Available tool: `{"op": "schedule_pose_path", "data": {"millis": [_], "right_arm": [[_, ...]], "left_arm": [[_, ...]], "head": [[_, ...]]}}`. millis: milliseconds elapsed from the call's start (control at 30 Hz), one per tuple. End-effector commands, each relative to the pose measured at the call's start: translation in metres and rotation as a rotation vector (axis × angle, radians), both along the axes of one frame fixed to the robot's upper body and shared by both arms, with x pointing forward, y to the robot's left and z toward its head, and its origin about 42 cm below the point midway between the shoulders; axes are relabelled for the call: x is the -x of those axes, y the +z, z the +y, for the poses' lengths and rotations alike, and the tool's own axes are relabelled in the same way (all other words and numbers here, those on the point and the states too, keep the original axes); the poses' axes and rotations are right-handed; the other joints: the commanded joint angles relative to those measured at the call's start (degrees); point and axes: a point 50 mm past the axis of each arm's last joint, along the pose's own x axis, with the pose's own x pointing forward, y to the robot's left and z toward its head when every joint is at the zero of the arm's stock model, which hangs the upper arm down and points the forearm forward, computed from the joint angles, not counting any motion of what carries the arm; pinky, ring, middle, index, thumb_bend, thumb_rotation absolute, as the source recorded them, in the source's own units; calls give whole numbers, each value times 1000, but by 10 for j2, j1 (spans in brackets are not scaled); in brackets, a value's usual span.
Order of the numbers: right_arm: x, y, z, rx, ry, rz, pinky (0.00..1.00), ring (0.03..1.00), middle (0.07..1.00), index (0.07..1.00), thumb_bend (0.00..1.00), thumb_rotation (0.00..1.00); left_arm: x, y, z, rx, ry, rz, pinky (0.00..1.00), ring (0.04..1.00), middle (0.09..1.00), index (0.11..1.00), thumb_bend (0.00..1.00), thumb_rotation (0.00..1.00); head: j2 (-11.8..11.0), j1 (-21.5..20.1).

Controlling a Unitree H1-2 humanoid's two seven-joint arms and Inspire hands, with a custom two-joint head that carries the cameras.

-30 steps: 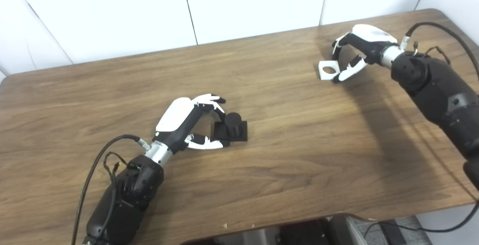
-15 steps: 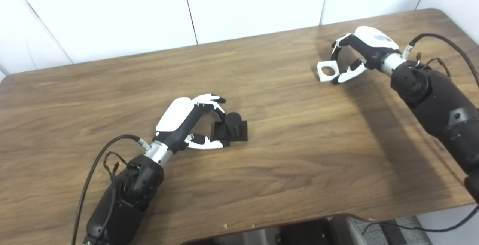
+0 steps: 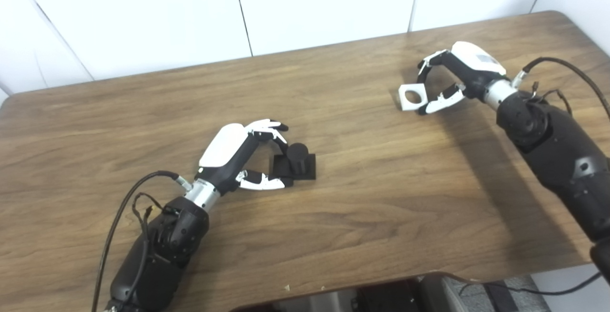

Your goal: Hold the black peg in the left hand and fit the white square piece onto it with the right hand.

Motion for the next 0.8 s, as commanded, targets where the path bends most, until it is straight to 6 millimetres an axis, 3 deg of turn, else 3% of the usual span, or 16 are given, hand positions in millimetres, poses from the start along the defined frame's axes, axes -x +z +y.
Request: {"op": "schedule_pose_path", "data": {"millis": [0,767], "right_arm": [[-8,36,6,-20,31,-101,818,891,790,483,526,138],[14,82,60,-109,237,-221,822,888,779,482,525,137]], "left_arm": [[-1,-14,19,-125,28,47,745,870,820,486,523,73],[-1,-14,17,-121,31,52,753,874,821,486,523,72]], "head": [[0,0],[2,2]]}}
